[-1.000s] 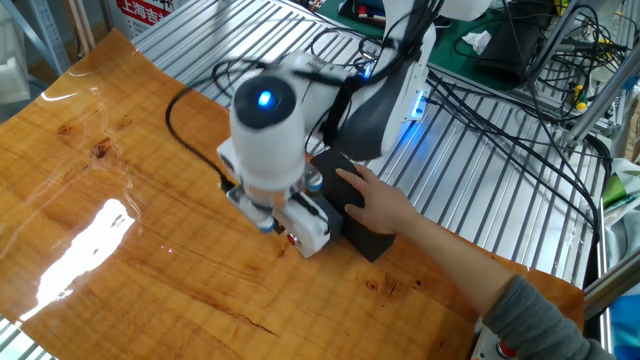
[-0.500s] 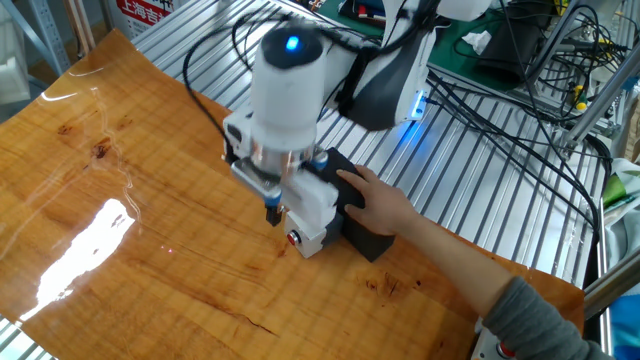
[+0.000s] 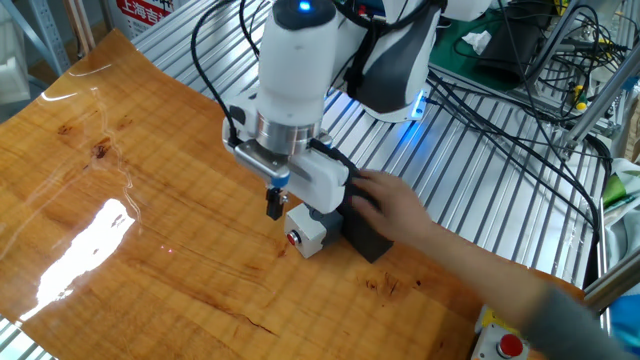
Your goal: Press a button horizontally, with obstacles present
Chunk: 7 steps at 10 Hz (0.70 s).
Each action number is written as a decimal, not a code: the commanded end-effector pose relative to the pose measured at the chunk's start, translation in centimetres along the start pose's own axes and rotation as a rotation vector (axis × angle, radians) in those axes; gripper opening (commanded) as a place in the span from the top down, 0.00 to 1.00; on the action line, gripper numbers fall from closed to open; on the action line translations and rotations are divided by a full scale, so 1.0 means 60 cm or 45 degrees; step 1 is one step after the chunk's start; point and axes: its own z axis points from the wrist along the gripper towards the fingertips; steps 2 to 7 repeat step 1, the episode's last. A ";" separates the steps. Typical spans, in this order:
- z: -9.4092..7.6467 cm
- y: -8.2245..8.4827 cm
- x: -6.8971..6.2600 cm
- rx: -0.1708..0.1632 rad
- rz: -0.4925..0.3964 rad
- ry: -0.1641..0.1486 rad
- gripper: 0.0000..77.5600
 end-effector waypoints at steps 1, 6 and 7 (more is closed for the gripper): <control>-0.010 -0.003 -0.014 -0.007 -0.001 -0.002 1.00; -0.010 -0.003 -0.014 -0.007 -0.001 -0.002 1.00; -0.010 -0.003 -0.014 -0.007 -0.001 -0.002 1.00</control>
